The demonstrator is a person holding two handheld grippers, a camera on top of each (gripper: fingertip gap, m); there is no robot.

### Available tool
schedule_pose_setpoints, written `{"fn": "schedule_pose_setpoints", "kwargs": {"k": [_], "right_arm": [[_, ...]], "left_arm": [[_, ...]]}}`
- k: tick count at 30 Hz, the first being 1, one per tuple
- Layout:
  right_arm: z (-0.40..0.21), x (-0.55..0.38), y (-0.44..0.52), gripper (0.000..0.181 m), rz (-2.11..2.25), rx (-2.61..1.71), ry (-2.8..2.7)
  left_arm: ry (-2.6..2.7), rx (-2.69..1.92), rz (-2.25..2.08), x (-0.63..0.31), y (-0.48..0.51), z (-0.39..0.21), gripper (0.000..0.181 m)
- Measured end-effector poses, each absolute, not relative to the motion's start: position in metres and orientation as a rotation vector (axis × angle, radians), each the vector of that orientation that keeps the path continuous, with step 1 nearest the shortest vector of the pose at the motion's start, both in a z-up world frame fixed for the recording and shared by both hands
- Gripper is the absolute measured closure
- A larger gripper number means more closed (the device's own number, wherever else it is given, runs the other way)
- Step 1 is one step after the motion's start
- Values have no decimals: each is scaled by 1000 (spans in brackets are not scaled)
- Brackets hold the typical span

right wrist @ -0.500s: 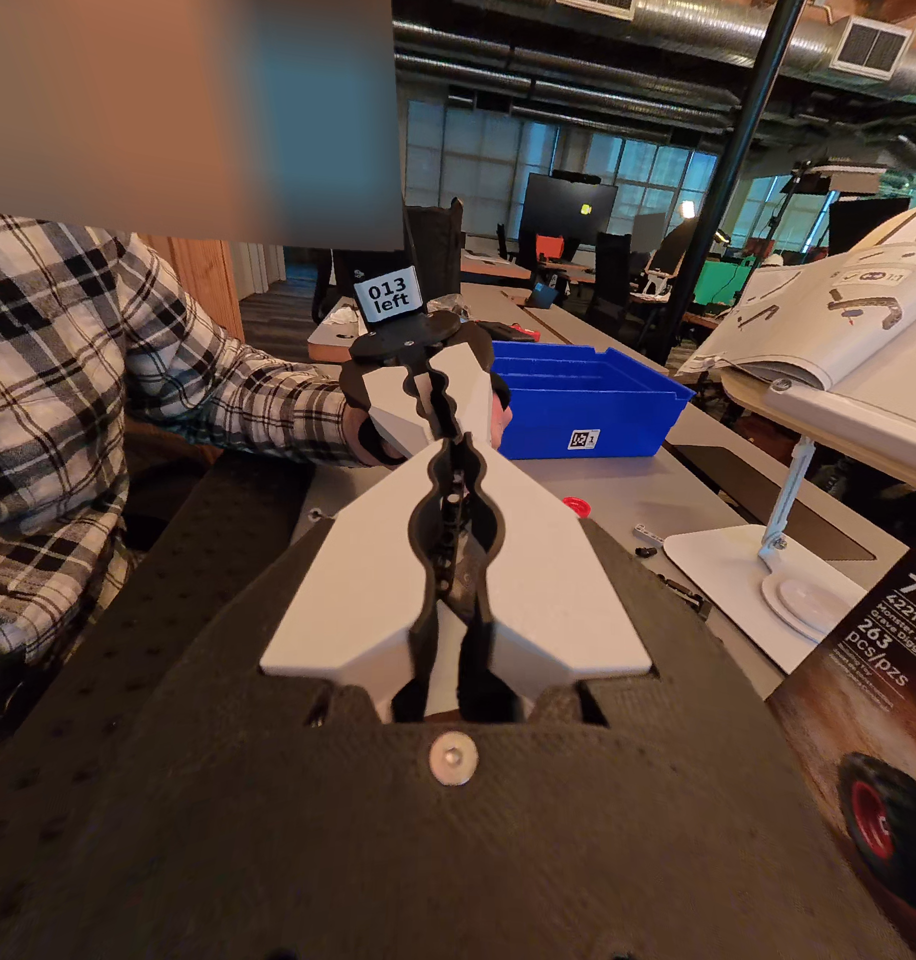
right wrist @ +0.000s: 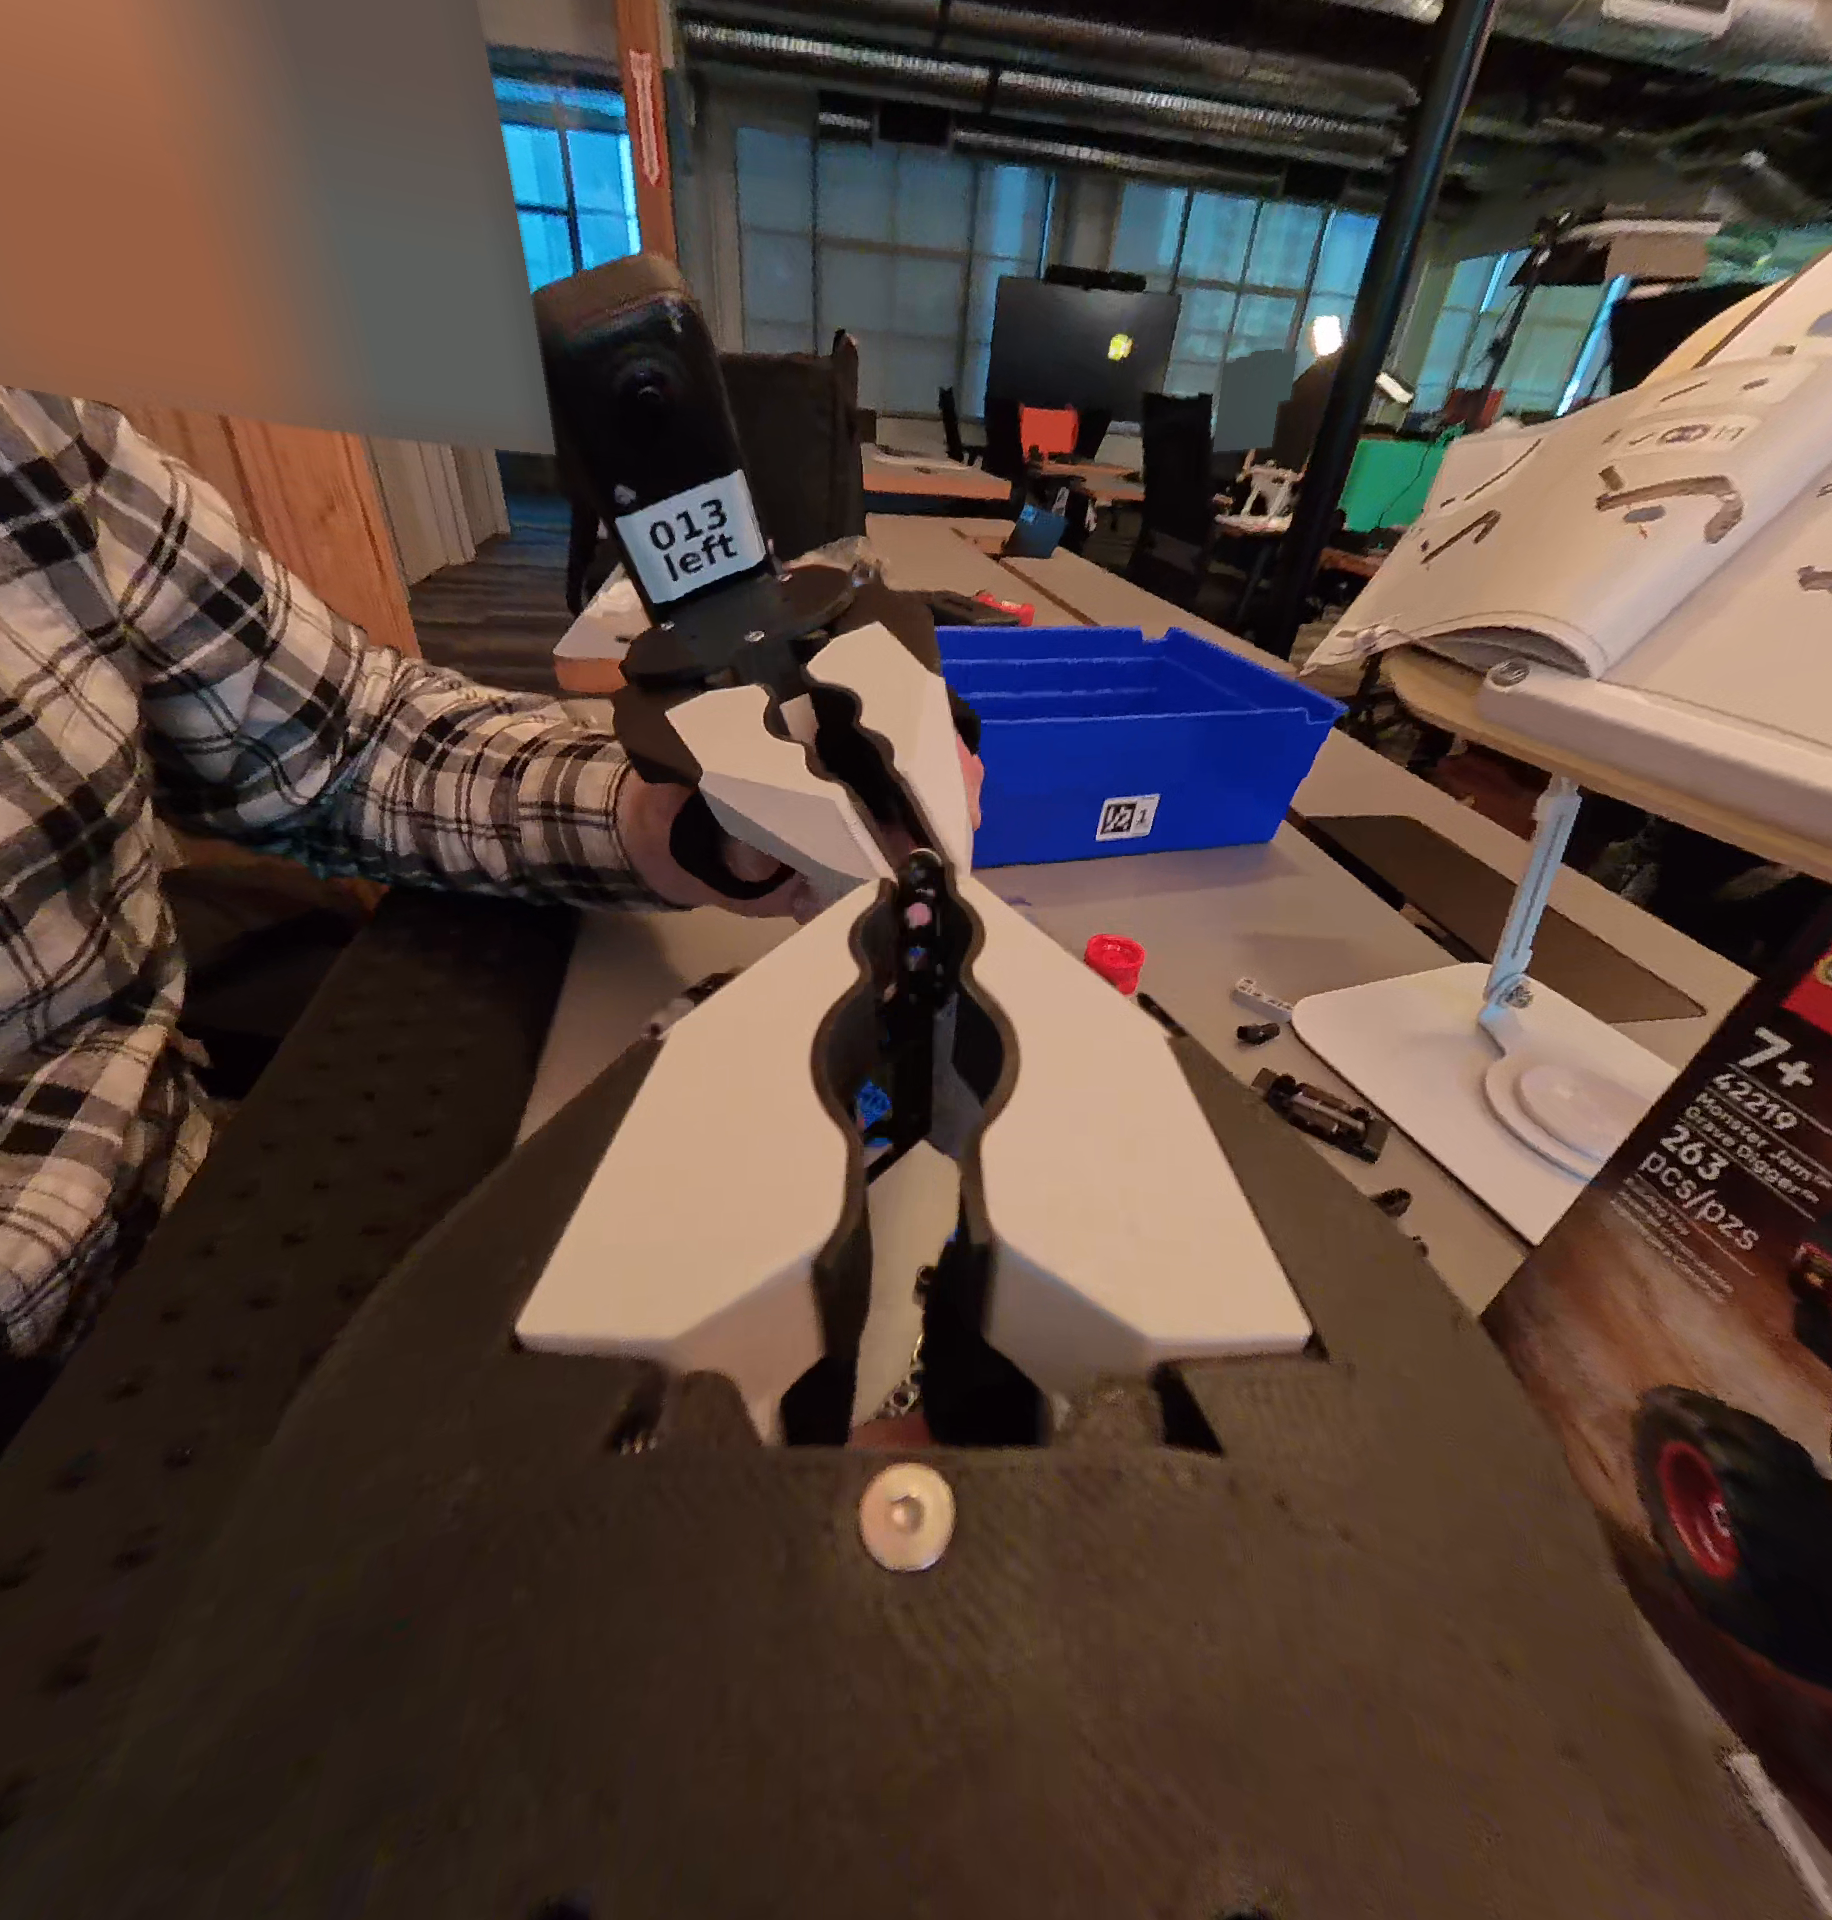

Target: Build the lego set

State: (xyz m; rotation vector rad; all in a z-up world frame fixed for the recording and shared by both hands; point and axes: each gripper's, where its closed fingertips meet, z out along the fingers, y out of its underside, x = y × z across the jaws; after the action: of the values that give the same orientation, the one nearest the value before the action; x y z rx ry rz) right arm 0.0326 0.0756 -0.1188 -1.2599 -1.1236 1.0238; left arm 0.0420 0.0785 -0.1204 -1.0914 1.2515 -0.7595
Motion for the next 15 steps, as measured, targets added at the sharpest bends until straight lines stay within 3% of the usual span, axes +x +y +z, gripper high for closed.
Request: {"fn": "schedule_pose_setpoints", "kwargs": {"k": [5, 9, 15], "right_arm": [[-129, 33, 85, 176, 1055, -1314, -1099], [-148, 24, 86, 176, 988, -1368, -1168], [-165, 18, 89, 176, 953, -1412, -1202]], "left_arm": [[1234, -1149, -645, 22, 117, -88, 145], [1241, -1231, -332, 13, 200, -43, 140], [1412, -1345, 92, 45, 351, -22, 114]]}}
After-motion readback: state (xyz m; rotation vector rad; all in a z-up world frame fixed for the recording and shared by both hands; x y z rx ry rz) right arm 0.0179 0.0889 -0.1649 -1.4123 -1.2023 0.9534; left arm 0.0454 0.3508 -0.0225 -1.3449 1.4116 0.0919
